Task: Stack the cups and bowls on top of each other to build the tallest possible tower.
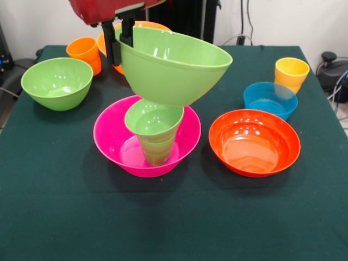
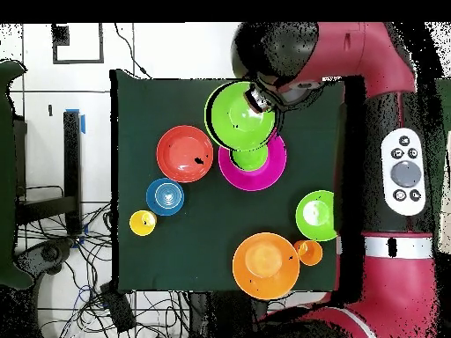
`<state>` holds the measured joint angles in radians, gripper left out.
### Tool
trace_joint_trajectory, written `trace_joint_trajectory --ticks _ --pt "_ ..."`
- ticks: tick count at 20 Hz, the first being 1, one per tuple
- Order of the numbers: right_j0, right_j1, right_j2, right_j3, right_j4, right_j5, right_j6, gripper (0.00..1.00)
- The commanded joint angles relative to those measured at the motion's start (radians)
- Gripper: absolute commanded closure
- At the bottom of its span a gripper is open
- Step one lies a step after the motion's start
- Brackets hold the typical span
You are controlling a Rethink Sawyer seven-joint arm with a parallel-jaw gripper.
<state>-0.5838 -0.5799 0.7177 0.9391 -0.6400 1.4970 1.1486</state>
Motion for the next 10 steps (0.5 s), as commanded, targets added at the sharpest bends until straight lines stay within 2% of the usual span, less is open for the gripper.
trace_joint_trajectory --ticks 1,10 --pt "0.025 0.045 0.011 -0.052 -0.082 0.061 -0.379 1.00" --pt "0.038 0.077 0.013 -0.132 -0.098 0.108 -0.412 1.00"
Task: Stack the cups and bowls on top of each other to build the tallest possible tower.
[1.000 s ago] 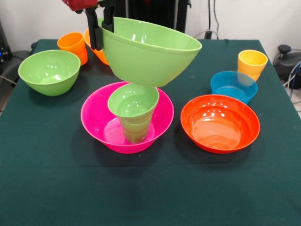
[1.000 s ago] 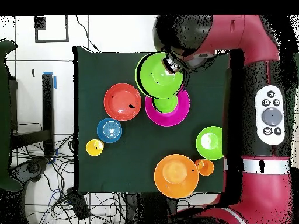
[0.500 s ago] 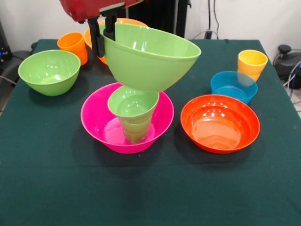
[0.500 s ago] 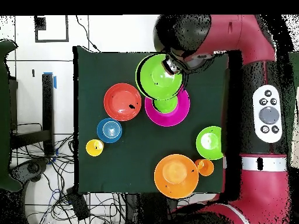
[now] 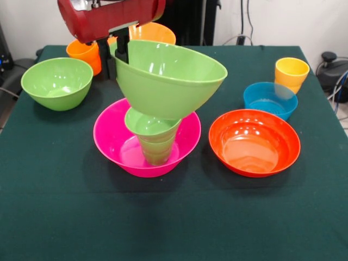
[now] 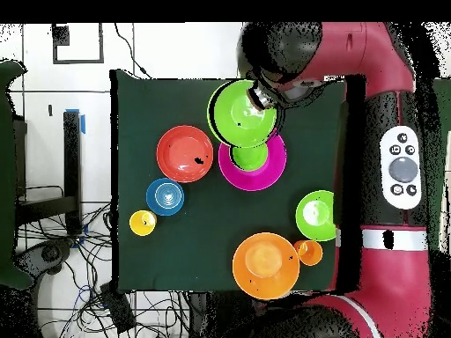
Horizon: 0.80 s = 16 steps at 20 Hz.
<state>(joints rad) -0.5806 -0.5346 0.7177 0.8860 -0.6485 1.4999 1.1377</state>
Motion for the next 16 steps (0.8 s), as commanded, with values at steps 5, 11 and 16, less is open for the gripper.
trace_joint_trajectory --ticks 5,11,16 --pt "0.033 0.027 0.005 -0.068 -0.081 0.099 -0.400 1.00" --pt "0.026 -0.003 -0.012 -0.001 -0.066 0.068 -0.378 1.00" --pt "0.017 -0.027 -0.021 0.048 -0.061 0.043 -0.368 1.00"
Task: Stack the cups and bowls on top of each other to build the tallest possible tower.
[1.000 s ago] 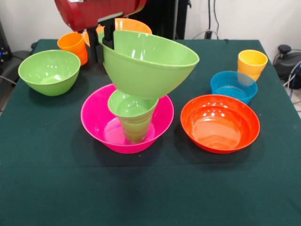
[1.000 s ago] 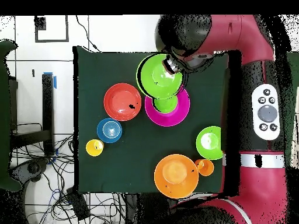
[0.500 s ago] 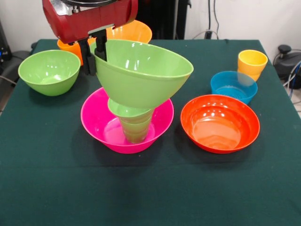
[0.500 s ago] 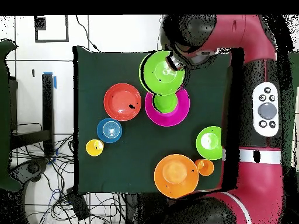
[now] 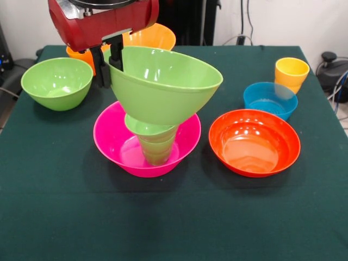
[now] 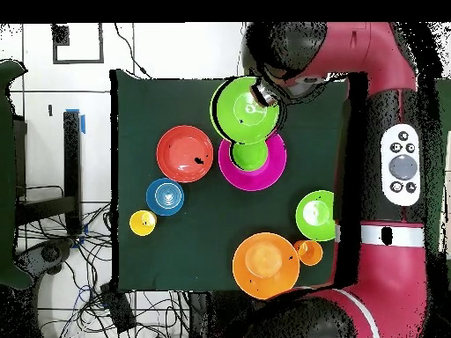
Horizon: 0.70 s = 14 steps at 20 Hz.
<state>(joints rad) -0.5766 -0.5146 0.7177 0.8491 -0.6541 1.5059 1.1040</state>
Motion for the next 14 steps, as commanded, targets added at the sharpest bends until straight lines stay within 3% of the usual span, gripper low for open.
trace_joint_trajectory --ticks 1,14 --pt "0.014 -0.049 -0.022 0.090 -0.056 0.035 -0.335 1.00" --pt "0.018 -0.047 -0.038 0.081 -0.103 0.033 -0.370 1.00"
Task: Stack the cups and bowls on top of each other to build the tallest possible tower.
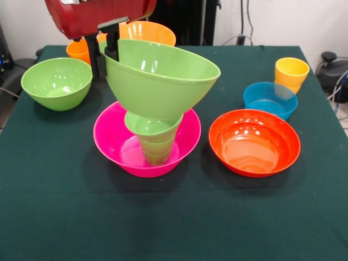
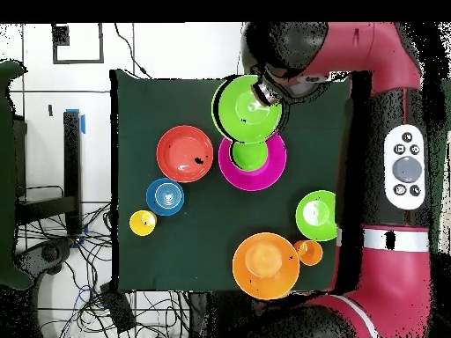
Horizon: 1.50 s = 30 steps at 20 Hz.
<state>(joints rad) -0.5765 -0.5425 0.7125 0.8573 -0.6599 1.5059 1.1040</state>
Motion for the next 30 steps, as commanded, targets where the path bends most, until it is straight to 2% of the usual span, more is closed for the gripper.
trace_joint_trajectory --ticks 1,7,30 --pt "0.015 -0.020 -0.034 0.077 -0.096 0.029 -0.371 1.00" --pt "0.015 -0.022 -0.039 0.084 -0.112 0.020 -0.387 1.00" --pt "-0.027 -0.039 -0.021 0.206 -0.069 -0.066 -0.311 1.00"
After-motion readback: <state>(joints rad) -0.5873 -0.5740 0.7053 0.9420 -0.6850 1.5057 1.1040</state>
